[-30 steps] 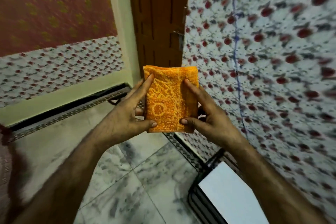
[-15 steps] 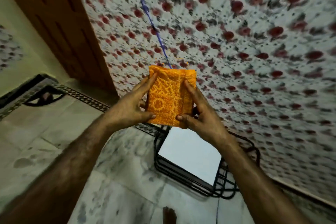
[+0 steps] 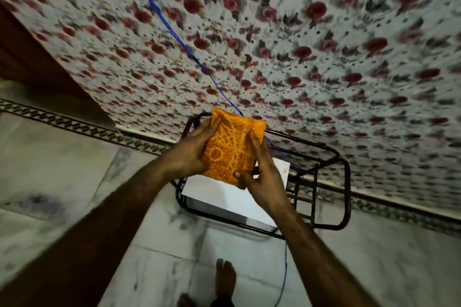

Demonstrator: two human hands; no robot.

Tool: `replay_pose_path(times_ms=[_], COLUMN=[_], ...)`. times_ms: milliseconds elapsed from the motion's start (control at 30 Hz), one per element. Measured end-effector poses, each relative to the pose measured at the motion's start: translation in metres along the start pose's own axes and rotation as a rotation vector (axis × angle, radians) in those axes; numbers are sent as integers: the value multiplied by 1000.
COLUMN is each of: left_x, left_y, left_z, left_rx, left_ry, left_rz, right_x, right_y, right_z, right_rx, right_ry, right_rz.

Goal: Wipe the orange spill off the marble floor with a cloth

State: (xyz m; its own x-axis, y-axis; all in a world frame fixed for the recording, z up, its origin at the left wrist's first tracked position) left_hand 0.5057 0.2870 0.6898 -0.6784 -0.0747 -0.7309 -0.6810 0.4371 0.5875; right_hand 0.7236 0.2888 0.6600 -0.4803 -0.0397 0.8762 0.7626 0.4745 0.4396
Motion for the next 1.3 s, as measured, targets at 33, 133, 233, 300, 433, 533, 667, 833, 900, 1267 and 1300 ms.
replay_pose_path(times_ms=[33,133,233,300,433,533,667,833,900,1267,1300], left_x=[12,60,110,139,177,200,221,221,224,205,186], left_y=[-11,-55,-94,-119,-151,-161,-171,-193,-198,-184,-172], left_z=[9,43,69,87,121,144,164,152,145,142,136], left_rx=[7,50,71,73,93,96,95,-66,-82,-35,-107], left_ry=[21,62,116,149,185,200,260,84,24,50,53], left_rz=[17,9,-52,-98,-91,-37,104,433,504,462,418], right_x=[-16,-76,-128,-160,-209,-236,-246,-232,-239,-231,-215], right_y=[-6,-31,-57,-75,-98,-110,-121,-138,-144,-128,-122], right_z=[4,21,36,46,71,91,109,98,97,97,96], right_rx=[0,14,61,98,109,125,134,-40,-60,109,54], right_ry=[-14,-86,-157,-194,-237,-260,-294,-258,-167,-185,-158], right_rz=[3,-14,-24,-43,-36,-44,-133,-689,-766,-721,-668])
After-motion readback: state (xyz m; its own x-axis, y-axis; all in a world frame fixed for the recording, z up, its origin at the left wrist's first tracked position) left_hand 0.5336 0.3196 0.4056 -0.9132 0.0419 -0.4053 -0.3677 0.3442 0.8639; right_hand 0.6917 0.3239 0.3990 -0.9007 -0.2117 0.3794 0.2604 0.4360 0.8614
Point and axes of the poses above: each hand's wrist, its own z-axis towards the middle knuckle, its own y-axis out of the back of the hand, x = y × z, the point moved 2 cm from there along z, towards the middle knuckle, and after that the axes turned 7 degrees about x, right-handed, at the moved point
